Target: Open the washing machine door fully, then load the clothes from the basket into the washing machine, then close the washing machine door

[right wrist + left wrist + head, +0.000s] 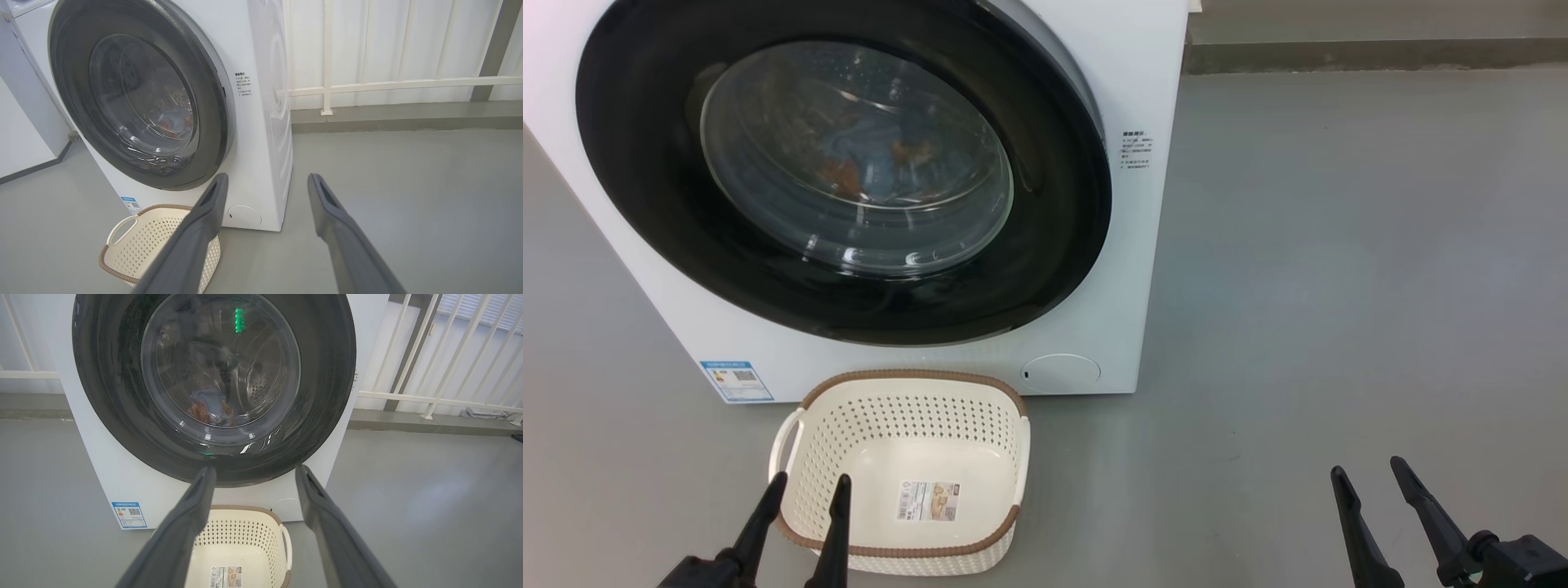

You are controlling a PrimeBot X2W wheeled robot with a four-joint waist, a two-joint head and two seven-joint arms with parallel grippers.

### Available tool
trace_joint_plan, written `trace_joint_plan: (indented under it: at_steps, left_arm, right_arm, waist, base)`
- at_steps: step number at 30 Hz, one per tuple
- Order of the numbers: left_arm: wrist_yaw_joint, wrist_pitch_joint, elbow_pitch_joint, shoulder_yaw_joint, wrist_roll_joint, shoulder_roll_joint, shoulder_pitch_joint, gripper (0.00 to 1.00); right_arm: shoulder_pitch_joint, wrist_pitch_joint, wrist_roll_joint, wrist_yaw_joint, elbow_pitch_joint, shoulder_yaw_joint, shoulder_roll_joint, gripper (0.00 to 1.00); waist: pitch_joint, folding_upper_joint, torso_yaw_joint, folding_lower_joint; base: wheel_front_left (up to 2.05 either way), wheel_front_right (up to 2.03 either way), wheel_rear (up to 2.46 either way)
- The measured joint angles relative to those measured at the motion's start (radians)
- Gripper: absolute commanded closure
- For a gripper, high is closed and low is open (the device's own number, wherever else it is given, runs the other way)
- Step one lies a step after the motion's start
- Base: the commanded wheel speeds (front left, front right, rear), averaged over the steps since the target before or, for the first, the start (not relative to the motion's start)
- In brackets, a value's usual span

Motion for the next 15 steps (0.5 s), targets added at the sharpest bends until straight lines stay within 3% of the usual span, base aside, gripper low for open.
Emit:
trace_joint_plan:
  at_steps: [15]
  left_arm:
    - [0.013, 0.0, -0.004, -0.007, -0.009, 0.002, 0.005, 0.0]
  right_arm:
    - [0.0, 0.002, 0.0, 0.0, -0.006, 0.001, 0.0, 0.0]
  waist:
    - [0.0, 0.0, 0.002, 0.0]
  base:
    - [0.0, 0.0, 0.0]
